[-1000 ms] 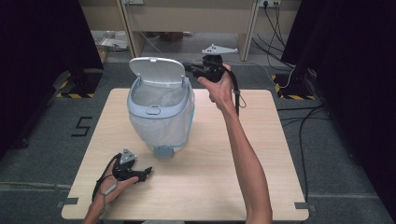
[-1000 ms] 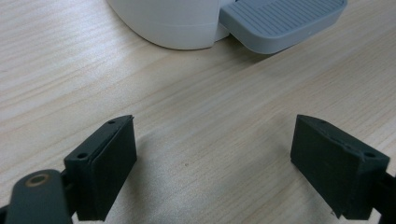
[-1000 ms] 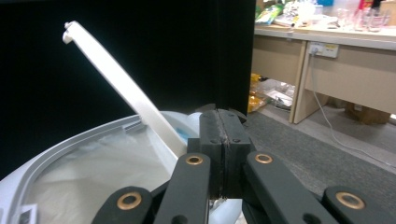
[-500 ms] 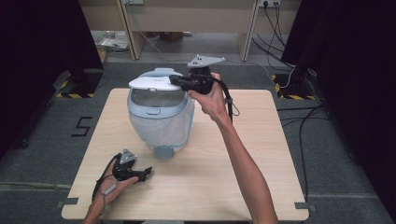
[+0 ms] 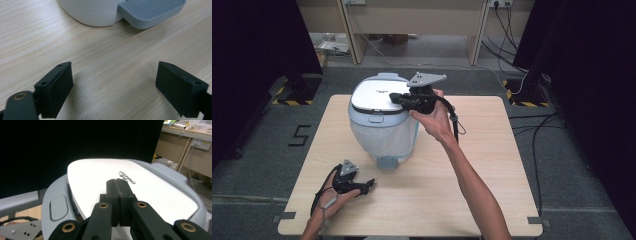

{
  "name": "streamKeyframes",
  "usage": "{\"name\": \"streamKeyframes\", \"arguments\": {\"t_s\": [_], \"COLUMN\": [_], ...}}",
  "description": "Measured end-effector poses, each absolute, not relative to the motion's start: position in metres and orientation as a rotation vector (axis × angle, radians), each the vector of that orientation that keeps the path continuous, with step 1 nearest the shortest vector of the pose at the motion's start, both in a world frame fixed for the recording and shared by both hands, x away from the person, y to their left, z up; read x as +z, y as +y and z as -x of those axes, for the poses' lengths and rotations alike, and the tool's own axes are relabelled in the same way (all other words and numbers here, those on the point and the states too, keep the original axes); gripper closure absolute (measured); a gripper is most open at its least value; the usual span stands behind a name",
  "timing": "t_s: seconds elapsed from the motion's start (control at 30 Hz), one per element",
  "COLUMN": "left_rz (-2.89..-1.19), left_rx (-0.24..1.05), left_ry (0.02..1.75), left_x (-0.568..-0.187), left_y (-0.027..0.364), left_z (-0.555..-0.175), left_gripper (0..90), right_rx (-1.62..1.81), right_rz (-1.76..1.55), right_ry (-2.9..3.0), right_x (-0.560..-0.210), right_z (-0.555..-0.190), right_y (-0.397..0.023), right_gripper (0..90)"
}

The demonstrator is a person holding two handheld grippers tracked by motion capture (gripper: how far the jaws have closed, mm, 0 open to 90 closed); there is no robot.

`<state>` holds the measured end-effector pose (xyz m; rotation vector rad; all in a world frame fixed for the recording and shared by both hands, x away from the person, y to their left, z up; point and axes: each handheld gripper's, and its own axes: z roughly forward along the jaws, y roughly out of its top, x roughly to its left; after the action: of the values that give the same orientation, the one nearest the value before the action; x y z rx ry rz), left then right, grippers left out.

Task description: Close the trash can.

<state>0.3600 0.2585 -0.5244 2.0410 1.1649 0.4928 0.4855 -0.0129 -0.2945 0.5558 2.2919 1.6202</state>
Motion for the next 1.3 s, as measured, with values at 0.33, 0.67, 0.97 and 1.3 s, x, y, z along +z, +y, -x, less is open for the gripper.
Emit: {"name": "streamKeyframes", "arguments": {"t_s": [0.33,0.67,0.97,1.3], "left_rz": [-2.042,-2.041,-2.041,-2.037], "left_rx": [0.493,0.493,0.493,0.496], "left_ry": [1.164,1.165,1.167,1.166], "left_x": [-0.524,-0.524,-0.524,-0.525], "left_y": [0.259,0.258,0.258,0.258], "left_z": [-0.36,-0.36,-0.36,-0.36], "left_gripper": [13.2,13.2,13.2,13.2], "right_rx": [1.633,1.587,1.595,1.62], "right_rz": [-0.538,-0.521,-0.515,-0.622], "right_ry": [2.336,2.295,2.296,2.243], "right_x": [-0.303,-0.306,-0.311,-0.308], "right_z": [-0.476,-0.465,-0.454,-0.459], "right_y": [-0.002,0.005,0.014,-0.002], "right_gripper": [88.2,88.9,89.7,69.3]}}
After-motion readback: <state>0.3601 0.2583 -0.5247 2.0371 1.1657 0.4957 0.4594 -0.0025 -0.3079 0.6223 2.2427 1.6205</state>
